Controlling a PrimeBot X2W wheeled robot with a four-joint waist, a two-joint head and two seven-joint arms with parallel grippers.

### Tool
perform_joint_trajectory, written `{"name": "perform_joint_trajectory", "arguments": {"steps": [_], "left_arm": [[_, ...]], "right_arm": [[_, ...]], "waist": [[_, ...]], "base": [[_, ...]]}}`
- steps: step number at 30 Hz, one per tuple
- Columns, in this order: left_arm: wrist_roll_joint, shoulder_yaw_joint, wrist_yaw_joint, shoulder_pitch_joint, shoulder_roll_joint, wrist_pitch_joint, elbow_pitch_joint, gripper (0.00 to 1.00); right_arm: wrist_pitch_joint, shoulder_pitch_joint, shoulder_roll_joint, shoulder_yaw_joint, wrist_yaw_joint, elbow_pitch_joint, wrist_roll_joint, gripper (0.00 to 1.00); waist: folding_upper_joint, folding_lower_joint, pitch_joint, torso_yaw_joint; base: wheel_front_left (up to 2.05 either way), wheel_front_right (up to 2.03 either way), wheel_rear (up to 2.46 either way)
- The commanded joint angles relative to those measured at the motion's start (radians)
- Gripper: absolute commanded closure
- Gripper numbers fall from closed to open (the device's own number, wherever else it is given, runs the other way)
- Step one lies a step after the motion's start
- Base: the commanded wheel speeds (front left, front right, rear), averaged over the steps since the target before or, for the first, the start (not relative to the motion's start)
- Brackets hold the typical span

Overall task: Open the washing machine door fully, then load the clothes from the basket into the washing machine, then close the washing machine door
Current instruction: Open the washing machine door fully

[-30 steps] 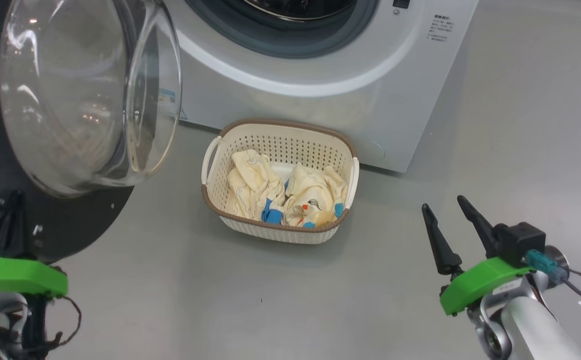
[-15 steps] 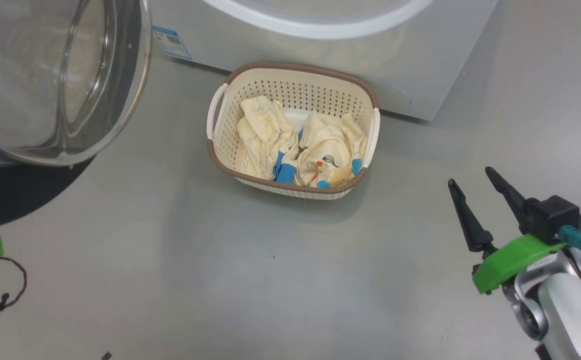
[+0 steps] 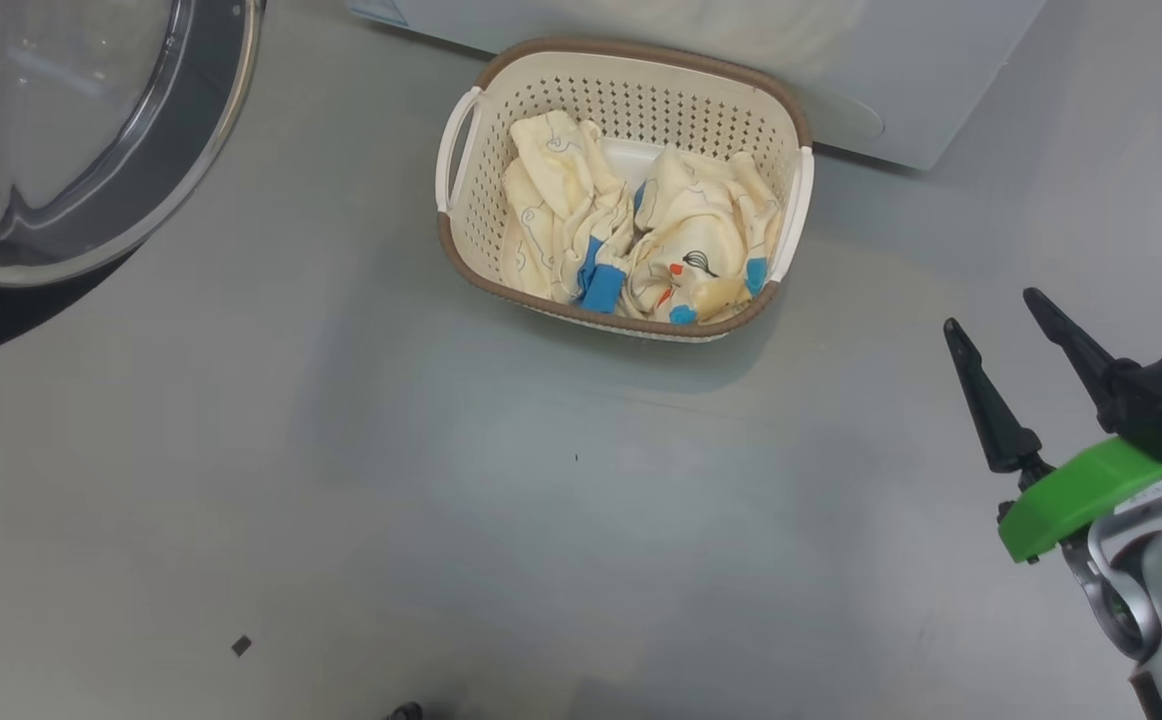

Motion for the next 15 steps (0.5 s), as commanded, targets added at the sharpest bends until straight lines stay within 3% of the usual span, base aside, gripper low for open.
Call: {"name": "perform_joint_trajectory", "arguments": {"steps": [1,15], "left_arm": [[-0.002,0.06,-0.002,-0.035,0.085,-0.013,-0.001,1.0],[0.041,0.092,-0.035,-0.119,0.089,-0.014,0.093,1.0]], "right_arm": [[0.007,0.026,-0.023,0.008,-0.003,-0.044,-0.011,0.0],[0.044,0.048,-0.043,-0.01,-0.003,-0.102,-0.014,0.0]], "waist": [[0.0,-0.0001,0.012,0.004],[0.0,-0.0001,0.036,0.013]], "base": [[0.0,0.0,0.0],[0.0,0.0,0.0]]}}
